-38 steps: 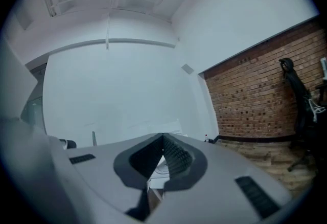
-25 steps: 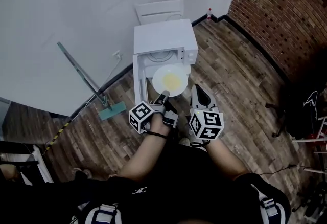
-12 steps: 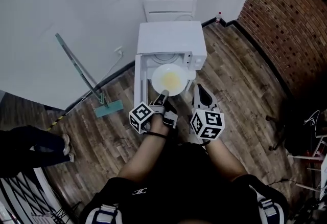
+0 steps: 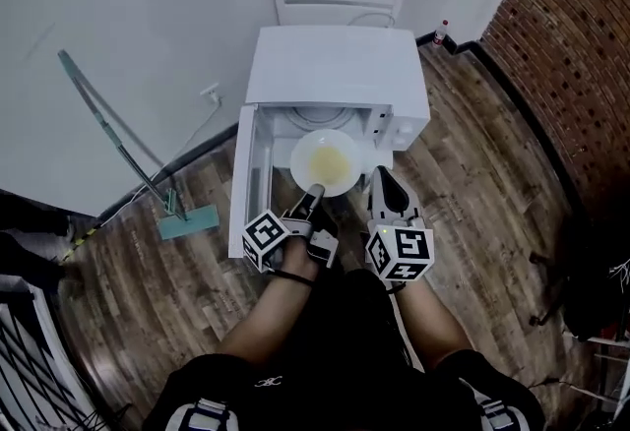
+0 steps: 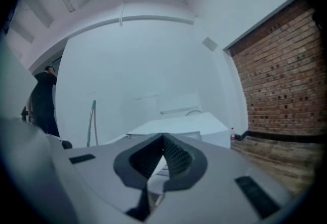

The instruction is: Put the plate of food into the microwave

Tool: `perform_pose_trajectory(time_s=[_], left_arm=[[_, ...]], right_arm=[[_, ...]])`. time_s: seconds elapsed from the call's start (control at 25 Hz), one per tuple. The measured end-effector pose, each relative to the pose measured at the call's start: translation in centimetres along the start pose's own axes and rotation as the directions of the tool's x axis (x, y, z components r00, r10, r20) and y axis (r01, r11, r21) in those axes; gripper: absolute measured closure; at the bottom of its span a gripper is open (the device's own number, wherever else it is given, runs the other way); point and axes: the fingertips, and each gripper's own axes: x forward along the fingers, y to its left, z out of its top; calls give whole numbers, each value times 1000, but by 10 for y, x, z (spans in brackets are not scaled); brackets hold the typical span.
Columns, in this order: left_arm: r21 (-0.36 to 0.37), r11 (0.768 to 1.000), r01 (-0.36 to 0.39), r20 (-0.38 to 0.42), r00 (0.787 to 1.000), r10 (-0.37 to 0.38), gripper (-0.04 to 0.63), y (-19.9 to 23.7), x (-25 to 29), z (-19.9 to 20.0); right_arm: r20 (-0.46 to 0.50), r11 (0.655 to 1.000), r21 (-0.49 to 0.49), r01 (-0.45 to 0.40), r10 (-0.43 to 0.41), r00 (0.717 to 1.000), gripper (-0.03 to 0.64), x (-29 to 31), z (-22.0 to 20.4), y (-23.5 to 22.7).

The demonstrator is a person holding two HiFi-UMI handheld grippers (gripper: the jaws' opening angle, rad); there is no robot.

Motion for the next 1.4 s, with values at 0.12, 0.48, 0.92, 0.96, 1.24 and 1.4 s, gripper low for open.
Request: perform_pose_trajectory(time_s=[0.12, 0.48, 0.92, 0.96, 1.24, 1.4], left_arm=[[41, 998, 52, -7, 999, -52, 584, 51, 33, 17], [45, 994, 98, -13, 995, -98, 583, 131, 72, 41], [118, 989, 89, 38, 995, -94, 583, 111, 123, 72], [129, 988, 90, 42, 994, -96, 583, 107, 130, 75], [158, 986, 46, 57, 997, -55, 583, 92, 182, 91], [111, 994, -15, 83, 997, 6, 583, 99, 209, 111]], right_arm=[[37, 1000, 20, -17, 17, 999, 604, 34, -57, -15], [96, 999, 29, -38, 35, 995, 604, 52, -159, -26], [79, 1000, -10, -11, 12, 997, 604, 7, -164, -37], [75, 1000, -8, -4, 5, 997, 604, 5, -166, -40], [77, 1000, 12, 24, -25, 997, 604, -6, -174, -58], [72, 999, 25, 37, -39, 997, 604, -11, -182, -65]])
